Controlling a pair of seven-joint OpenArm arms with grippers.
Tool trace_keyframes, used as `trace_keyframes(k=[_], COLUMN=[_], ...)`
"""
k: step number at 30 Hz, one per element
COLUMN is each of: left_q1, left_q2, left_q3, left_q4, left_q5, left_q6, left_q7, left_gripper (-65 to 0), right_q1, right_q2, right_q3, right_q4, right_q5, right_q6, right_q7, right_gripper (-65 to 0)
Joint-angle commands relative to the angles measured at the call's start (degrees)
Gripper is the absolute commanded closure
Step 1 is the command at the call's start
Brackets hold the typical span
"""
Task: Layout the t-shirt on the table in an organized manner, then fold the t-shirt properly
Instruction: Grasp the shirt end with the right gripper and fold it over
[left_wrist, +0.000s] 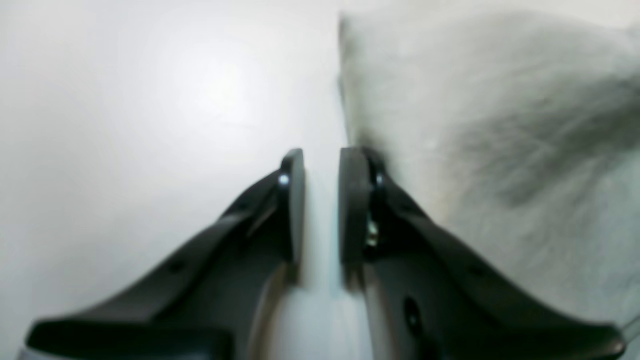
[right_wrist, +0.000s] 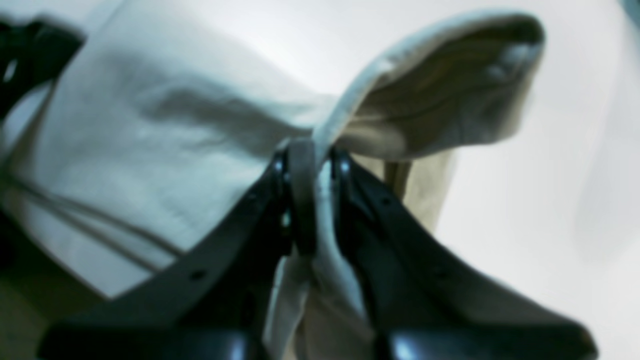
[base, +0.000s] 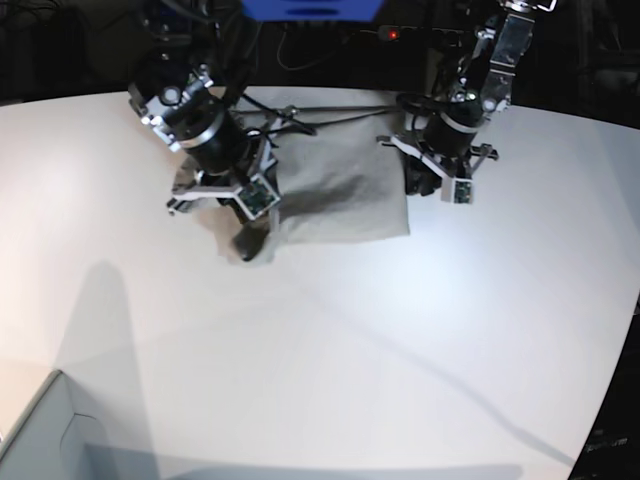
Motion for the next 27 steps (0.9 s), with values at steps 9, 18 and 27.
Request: trace_keyframes(k=[9,18,27], left_q1=[-0.4,0.13,0.04], left_q2=[0.17,-0.36,-1.15], left_q3=[0.06,0.06,-0.03], left_q4=[0.95,1.66,1.74], left_q5=[-0.19,-0.19,-0.19], left_q6=[-0.22,-0.22,-0.22], left_q7=[-1.38,-1.38,-1.38], left_gripper=[-12.2,-12.2,-12.3], right_q1=[4.63,12.37,16.32], right_q2=[-0.22,-0.22,-0.22], right_q3=[-17.3,-19.14,-19.49], right_q4=[-5.53,-12.65,-20.48], right_q5=[-4.1,-3.84,-3.75], right_q6=[0.82,0.82,0.82], right_q7=[1.62,1.62,1.88], right_gripper=[0.0,0.0,0.0])
